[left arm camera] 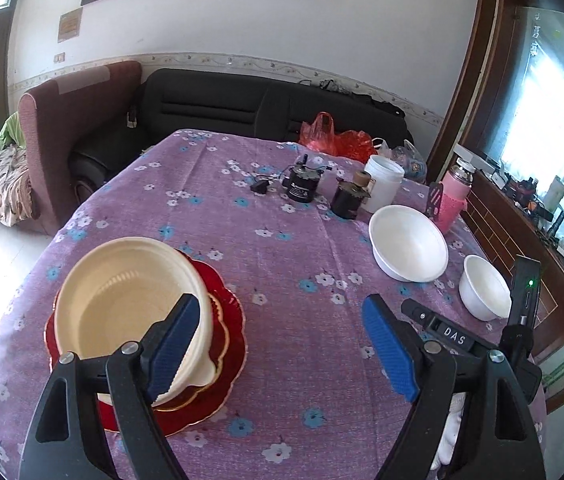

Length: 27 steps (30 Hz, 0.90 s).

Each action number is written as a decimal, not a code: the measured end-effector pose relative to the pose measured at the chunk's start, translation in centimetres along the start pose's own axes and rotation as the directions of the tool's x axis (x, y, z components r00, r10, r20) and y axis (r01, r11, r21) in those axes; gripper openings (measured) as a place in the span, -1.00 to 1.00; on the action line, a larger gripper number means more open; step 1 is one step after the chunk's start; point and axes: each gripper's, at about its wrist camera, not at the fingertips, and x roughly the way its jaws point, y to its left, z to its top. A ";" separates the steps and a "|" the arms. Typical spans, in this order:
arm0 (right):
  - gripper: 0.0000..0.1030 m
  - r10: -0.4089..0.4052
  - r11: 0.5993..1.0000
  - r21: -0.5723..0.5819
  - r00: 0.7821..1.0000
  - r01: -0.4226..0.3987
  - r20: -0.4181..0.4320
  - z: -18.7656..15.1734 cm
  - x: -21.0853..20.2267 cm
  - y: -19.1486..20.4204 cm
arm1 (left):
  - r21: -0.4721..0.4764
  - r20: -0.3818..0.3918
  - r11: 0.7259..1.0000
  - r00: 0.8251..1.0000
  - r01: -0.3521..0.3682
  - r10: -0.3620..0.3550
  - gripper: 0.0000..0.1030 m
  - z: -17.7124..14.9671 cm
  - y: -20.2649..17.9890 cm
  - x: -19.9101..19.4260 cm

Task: Organize plates and bowls
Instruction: 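Move both grippers to the large white bowl by the pink thermos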

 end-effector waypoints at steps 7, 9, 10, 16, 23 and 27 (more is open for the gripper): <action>0.05 -0.059 0.986 0.162 0.997 0.049 0.057 3.5 0.0 -5.9 | 0.051 -0.061 0.998 0.998 0.034 -0.031 0.61 -0.6 -3.5 2.9; 0.05 -0.072 0.978 0.198 0.996 0.061 0.048 4.7 1.0 -6.7 | 0.059 -0.076 0.998 0.997 0.035 -0.031 0.60 -0.7 -3.9 3.5; 0.05 -0.081 0.973 0.218 0.996 0.070 0.041 5.2 1.6 -7.0 | 0.060 -0.083 0.998 0.996 0.035 -0.030 0.61 -0.8 -4.0 3.7; 0.05 -0.118 0.954 0.277 0.993 0.114 -0.001 7.9 5.1 -8.0 | 0.053 -0.101 0.998 0.995 0.016 -0.011 0.60 -0.6 -3.5 4.7; -0.83 -0.046 0.951 0.303 0.998 0.059 -0.050 7.8 5.6 -8.4 | 0.001 -0.147 1.000 0.989 0.024 -0.023 0.60 -0.5 -2.3 6.3; -0.84 0.054 0.948 0.320 0.987 -0.003 -0.152 6.3 4.6 -8.2 | -0.025 -0.187 0.999 0.982 0.034 -0.038 0.60 -0.9 -2.0 7.4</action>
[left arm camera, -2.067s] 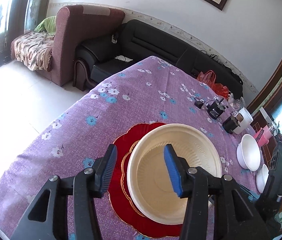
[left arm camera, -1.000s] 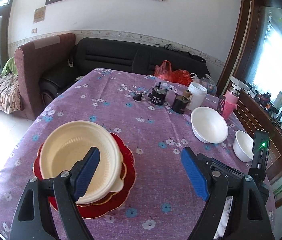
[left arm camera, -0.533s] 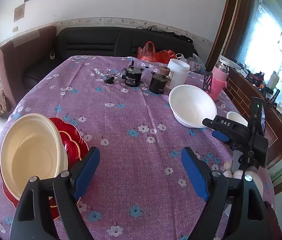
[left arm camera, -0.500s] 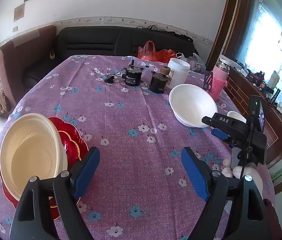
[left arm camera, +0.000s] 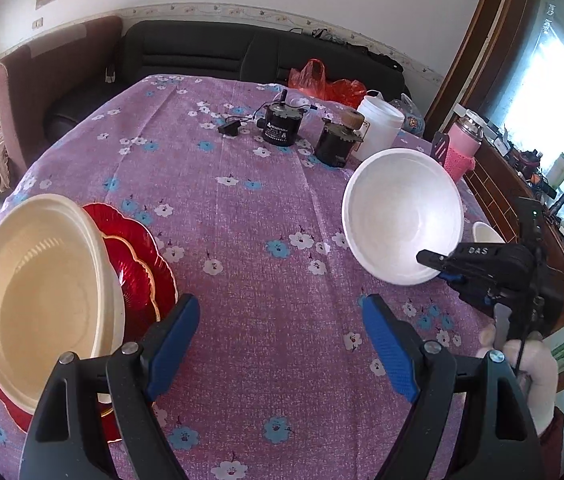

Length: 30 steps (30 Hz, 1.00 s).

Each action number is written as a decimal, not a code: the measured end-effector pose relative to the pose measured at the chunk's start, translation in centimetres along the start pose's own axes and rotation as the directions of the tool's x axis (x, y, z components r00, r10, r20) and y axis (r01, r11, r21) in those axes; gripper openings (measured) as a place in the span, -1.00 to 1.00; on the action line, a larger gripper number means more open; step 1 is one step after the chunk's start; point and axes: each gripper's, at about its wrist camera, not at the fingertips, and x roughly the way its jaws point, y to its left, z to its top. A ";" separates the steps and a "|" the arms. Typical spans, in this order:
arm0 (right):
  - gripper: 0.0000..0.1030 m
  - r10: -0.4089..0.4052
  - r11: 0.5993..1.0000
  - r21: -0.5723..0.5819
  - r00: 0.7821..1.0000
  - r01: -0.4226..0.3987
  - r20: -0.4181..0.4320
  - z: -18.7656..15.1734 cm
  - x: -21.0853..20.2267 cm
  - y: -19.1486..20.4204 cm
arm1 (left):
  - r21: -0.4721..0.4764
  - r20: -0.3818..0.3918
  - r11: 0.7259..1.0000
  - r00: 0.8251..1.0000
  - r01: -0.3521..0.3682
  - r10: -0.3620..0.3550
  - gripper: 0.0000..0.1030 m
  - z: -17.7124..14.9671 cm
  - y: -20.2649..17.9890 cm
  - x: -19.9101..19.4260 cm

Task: Organize plates and bowls
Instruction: 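Move both grippers to the large white bowl by the pink thermos, then close both grippers on the rim of the large white bowl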

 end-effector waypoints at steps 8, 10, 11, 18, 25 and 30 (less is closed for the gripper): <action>-0.85 0.156 0.988 0.023 0.965 -0.155 -0.212 -4.3 -2.2 -0.6 | -0.011 -0.053 1.000 0.999 0.008 -0.009 0.60 -0.1 -0.6 2.1; -0.81 0.113 0.992 -0.028 0.978 -0.120 -0.177 -4.7 -2.7 -0.4 | -0.007 -0.070 1.000 0.998 0.008 -0.009 0.60 -0.1 -1.1 2.9; -0.79 0.070 0.995 -0.068 0.989 -0.079 -0.130 -4.7 -3.0 -0.2 | -0.007 -0.077 1.000 0.997 0.014 -0.014 0.60 0.0 -1.4 3.1; -0.45 0.074 0.989 -0.139 0.992 -0.059 0.106 -3.9 -4.7 -0.7 | -0.002 -0.089 1.000 0.996 0.023 -0.023 0.60 2.1 -3.3 5.7; -0.27 0.116 0.989 -0.111 0.985 -0.102 0.127 -3.3 -3.9 -2.6 | -0.094 -0.161 0.993 0.983 0.073 -0.087 0.60 5.4 -4.7 11.9; -0.27 0.131 0.988 -0.100 0.976 -0.114 0.175 -2.8 -3.7 -2.7 | -0.075 -0.158 0.996 0.985 0.056 -0.067 0.60 7.7 -6.3 15.3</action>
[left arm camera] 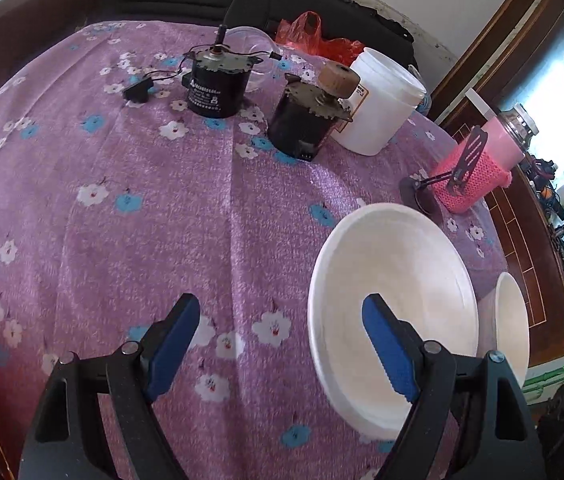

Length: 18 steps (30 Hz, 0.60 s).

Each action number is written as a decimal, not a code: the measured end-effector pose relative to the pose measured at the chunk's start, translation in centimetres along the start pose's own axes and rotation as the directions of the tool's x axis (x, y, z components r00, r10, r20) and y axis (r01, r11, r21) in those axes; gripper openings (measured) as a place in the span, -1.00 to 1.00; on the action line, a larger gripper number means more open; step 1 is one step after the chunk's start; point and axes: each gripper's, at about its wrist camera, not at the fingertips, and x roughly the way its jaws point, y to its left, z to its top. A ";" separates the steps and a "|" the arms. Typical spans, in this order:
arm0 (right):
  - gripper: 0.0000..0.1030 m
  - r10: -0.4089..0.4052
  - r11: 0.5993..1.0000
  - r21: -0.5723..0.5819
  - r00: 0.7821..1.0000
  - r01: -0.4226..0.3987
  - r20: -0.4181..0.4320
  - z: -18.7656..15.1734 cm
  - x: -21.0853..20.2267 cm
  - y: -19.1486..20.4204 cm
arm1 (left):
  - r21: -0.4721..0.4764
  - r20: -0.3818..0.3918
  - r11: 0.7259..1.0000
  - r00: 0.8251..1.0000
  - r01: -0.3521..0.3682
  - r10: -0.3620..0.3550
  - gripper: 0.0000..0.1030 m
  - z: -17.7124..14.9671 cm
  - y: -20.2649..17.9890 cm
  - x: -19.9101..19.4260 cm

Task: Organize plates and bowls
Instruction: 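Close both grippers on the rim of the large white bowl, then lift the large white bowl and carry it over the stack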

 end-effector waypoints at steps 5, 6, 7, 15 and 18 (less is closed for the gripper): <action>-0.27 -0.012 1.000 0.004 1.000 0.012 0.015 0.2 1.0 -0.2 | 0.057 -0.017 0.998 1.000 -0.012 0.013 0.60 1.4 -1.8 2.4; -0.27 -0.015 1.000 0.004 1.000 0.015 0.015 0.1 1.0 -0.3 | 0.070 -0.030 0.998 1.000 -0.007 0.009 0.60 1.4 -2.1 2.9; -0.27 -0.020 1.000 0.001 1.000 0.020 0.015 0.2 1.2 -0.3 | 0.085 -0.043 0.996 0.999 -0.002 0.006 0.59 1.2 -2.3 3.2; -0.27 -0.027 1.000 -0.009 1.000 0.027 0.000 0.1 1.6 -0.3 | 0.164 -0.054 0.986 0.999 0.002 0.007 -0.76 -0.8 -3.5 2.3; -0.63 -0.012 1.000 -0.010 1.000 0.012 -0.014 0.1 1.5 -0.3 | 0.166 -0.029 0.986 1.000 0.004 0.001 -0.81 -1.6 -3.4 0.7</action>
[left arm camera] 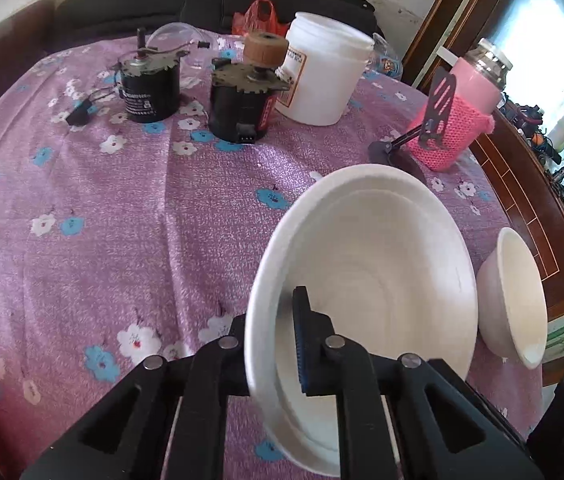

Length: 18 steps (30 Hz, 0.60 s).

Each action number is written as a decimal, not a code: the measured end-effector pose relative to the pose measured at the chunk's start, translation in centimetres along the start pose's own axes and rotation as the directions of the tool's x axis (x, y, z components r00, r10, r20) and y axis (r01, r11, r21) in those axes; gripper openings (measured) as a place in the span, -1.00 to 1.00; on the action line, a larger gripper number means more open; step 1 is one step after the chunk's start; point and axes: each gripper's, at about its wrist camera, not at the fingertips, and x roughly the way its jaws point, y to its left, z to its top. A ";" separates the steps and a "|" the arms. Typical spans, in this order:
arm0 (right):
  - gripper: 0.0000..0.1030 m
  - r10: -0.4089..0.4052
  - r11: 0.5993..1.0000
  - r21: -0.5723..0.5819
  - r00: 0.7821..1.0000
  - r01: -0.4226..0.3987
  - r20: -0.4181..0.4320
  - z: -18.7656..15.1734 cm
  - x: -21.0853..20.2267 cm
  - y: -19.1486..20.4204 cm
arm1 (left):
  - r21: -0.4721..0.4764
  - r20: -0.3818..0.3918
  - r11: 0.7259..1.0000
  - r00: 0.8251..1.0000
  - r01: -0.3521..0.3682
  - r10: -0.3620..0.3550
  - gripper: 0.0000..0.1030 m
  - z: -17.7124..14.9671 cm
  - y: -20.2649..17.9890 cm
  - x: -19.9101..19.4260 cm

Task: Organize plates and bowls
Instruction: 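Lift the large white bowl and carry it over the stack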

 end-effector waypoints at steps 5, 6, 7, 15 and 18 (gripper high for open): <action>-0.73 -0.016 0.998 -0.061 1.000 0.017 0.025 -0.4 -1.1 1.0 | 0.014 0.047 1.000 0.999 -0.019 0.018 -0.82 -1.8 0.1 -3.4; -0.74 -0.014 0.997 -0.078 0.999 0.017 0.032 -0.5 -1.3 1.4 | 0.010 0.056 1.000 0.998 -0.020 0.019 -0.82 -2.2 0.3 -4.4; -0.75 -0.012 0.995 -0.094 0.999 0.016 0.036 -0.7 -1.6 1.7 | 0.004 0.065 1.000 0.998 -0.021 0.021 -0.82 -2.7 0.5 -5.1; -0.75 0.156 0.974 -0.154 0.986 -0.163 -0.060 -3.5 -2.8 6.5 | -0.083 0.199 0.995 0.977 -0.055 0.071 -0.81 -5.7 5.1 -13.7; -0.75 0.211 0.951 -0.209 0.973 -0.227 -0.097 -5.4 -3.5 10.4 | -0.148 0.257 0.986 0.960 -0.075 0.111 -0.81 -7.2 8.2 -17.3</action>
